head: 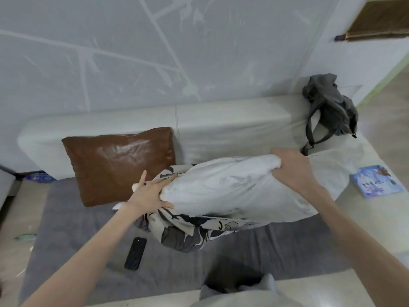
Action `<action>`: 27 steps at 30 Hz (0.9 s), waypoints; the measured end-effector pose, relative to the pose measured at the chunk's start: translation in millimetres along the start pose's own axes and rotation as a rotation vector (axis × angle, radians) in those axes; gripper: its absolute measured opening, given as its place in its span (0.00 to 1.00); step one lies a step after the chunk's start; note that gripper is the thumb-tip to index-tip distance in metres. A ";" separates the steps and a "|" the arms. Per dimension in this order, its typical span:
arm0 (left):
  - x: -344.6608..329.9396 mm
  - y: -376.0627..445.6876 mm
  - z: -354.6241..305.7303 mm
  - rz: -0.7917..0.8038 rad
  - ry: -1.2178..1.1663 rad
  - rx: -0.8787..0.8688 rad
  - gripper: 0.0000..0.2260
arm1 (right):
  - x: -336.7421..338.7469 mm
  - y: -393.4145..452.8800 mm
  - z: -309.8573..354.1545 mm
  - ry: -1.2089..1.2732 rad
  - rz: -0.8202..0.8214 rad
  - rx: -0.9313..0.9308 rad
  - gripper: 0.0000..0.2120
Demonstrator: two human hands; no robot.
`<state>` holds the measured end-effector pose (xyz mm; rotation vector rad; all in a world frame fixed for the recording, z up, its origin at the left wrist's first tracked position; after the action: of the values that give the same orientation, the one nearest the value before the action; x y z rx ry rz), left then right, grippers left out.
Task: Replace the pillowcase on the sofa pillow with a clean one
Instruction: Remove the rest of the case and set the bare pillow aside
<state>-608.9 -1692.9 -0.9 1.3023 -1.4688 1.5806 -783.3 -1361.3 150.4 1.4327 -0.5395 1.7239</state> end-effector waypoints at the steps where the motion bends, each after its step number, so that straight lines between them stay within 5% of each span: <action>1: -15.9 -7.8 7.7 0.046 0.028 0.009 0.41 | 7.2 0.6 -16.9 0.032 -0.059 -0.050 0.07; 3: -39.0 -13.9 -5.6 0.099 -0.050 0.012 0.42 | 7.9 4.5 -38.0 0.009 -0.126 -0.101 0.03; 7: -51.6 -1.1 -67.1 0.144 -0.328 0.064 0.51 | -44.5 3.4 -40.3 0.032 0.044 -0.174 0.04; 13: -55.6 0.7 -60.8 0.171 -0.832 0.244 0.23 | -64.5 -6.3 -44.0 -0.070 0.205 -0.203 0.14; 16: -55.3 -3.2 -51.4 0.128 -0.762 0.384 0.16 | -61.2 -5.4 -3.8 -0.173 0.252 -0.039 0.28; 20: -36.3 -0.2 -66.8 0.009 -0.502 0.391 0.07 | -59.8 -24.6 112.8 -0.097 0.247 0.469 0.45; 22: -19.2 3.0 -76.0 -0.069 -0.471 0.376 0.06 | -60.2 -30.4 155.4 -0.180 0.225 0.689 0.48; 27: 26.7 4.1 -99.0 -0.237 -0.529 0.322 0.04 | -56.9 -28.9 195.3 -0.591 0.225 0.910 0.40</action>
<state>-646.0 -1603.1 32.2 2.1224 -1.3100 1.4149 -641.1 -1509.4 142.9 2.6555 -0.1964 1.7895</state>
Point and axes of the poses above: each hand's wrist, its own y-axis towards the middle knuckle, its own x-axis out of the back of the hand, z = x × y, the point moved 9 cm from there along y, towards the middle knuckle, and after that the axes turned 10 degrees about x, right-handed, at the moved point
